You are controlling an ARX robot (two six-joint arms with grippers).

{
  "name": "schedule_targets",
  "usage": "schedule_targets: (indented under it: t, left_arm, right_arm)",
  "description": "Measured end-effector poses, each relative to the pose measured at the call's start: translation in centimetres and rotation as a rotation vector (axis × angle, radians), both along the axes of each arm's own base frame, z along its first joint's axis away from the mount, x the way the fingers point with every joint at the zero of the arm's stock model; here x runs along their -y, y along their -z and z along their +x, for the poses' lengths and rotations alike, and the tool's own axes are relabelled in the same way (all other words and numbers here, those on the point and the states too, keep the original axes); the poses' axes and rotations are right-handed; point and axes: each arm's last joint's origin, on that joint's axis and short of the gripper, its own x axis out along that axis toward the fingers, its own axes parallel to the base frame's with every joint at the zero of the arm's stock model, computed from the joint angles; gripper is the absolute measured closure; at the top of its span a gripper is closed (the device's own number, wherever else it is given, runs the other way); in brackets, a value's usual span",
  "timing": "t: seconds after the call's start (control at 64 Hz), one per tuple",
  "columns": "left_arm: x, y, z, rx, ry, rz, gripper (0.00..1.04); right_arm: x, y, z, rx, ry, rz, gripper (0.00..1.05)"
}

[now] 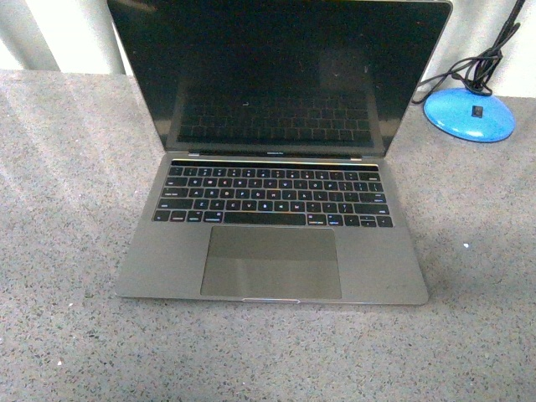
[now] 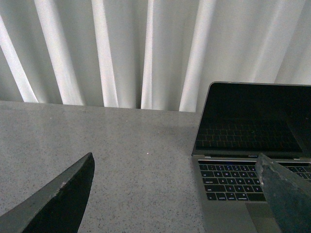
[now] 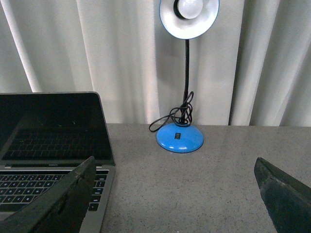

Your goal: Close laptop

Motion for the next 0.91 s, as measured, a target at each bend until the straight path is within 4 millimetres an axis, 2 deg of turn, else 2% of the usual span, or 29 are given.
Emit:
schedule_targets:
  t: [0.906]
  left_arm:
    - [0.00,0.00,0.00,0.000,0.000,0.000,0.07]
  right_arm:
    - [0.00,0.01,0.00,-0.001,0.000,0.000,0.10]
